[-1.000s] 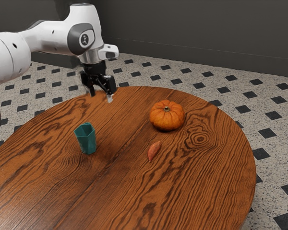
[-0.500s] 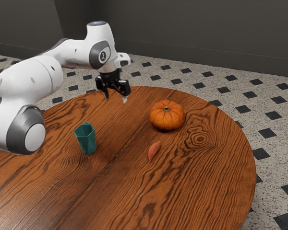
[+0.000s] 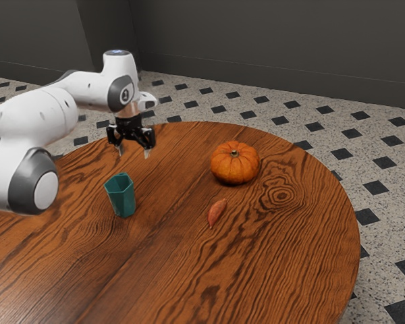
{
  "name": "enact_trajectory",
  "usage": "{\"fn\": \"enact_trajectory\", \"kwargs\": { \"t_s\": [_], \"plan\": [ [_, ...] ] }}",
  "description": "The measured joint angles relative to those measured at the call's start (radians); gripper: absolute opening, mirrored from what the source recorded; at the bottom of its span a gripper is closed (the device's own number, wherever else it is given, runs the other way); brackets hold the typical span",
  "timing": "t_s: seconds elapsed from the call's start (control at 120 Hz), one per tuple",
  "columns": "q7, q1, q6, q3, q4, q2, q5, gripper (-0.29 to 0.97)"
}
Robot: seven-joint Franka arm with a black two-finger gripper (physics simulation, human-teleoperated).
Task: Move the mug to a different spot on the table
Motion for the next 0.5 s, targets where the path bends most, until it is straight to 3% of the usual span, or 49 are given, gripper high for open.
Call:
{"fn": "enact_trajectory", "kwargs": {
  "t_s": [0.267,0.5],
  "plan": [
    [-0.014,0.002,-0.001,-0.010,-0.164,-0.082,0.035,0.51],
    [-0.011,0.005,-0.005,-0.012,-0.208,-0.096,0.055,0.44]
  ]
}}
